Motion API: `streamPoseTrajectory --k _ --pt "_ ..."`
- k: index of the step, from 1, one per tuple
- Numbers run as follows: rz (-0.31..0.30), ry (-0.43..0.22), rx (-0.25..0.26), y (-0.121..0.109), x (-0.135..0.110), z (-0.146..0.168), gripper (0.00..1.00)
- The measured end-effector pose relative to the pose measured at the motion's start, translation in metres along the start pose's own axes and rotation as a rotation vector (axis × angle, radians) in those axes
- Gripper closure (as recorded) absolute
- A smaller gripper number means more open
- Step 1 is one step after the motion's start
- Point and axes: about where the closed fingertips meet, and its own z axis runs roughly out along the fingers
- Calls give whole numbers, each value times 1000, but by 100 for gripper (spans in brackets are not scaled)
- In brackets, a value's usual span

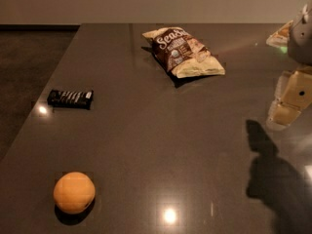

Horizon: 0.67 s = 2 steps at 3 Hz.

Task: Move orange near rxbar chocolate

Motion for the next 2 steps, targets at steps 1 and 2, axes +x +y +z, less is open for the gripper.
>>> streamPoseTrajectory --k 1,2 --pt "0 0 0 0 0 0 0" --pt "-23 -34 -7 7 -13 3 0"
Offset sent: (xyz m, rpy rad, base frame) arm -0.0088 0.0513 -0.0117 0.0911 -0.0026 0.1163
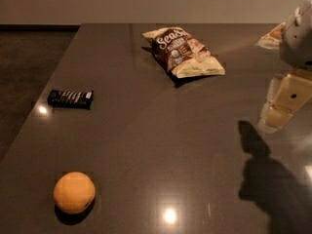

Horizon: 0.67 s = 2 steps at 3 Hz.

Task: Move orange near rxbar chocolate

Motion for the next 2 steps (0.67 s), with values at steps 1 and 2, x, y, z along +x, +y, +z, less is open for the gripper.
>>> streamPoseTrajectory --k 1,2 --pt "-80 -101 -24 25 -38 14 0" --pt "-153 -204 -71 51 -74 34 0"
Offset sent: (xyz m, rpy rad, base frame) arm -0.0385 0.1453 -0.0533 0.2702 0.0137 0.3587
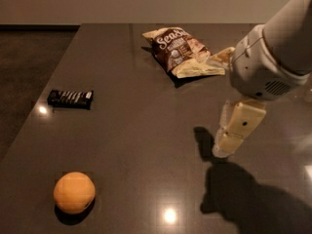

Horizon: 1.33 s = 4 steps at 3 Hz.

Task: Move orange near rxbar chocolate

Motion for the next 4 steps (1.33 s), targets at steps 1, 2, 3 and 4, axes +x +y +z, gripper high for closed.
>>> streamPoseTrajectory --k 1,2,3,4 --pt "-71 -86 -50 23 -34 24 0" --pt "-97 -159 -107 40 -61 44 0" --pt "-92 -225 -147 57 -85 58 0" --pt "-131 -249 -180 82 -109 76 0"
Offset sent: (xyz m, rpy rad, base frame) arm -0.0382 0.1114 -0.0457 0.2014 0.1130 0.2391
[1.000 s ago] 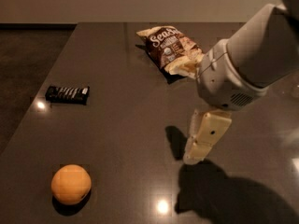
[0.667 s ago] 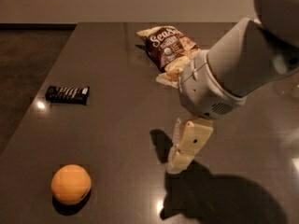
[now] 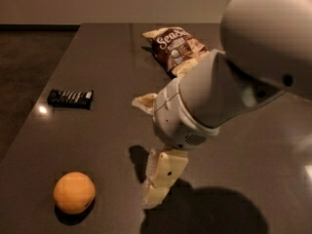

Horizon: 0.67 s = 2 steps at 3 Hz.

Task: Move orange near rxbar chocolate

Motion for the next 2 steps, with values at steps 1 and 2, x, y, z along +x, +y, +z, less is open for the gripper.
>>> streamPoseTrajectory --k 1,2 --pt "-31 -16 -21 15 -18 25 0" --pt "-51 -19 -40 25 -31 51 0"
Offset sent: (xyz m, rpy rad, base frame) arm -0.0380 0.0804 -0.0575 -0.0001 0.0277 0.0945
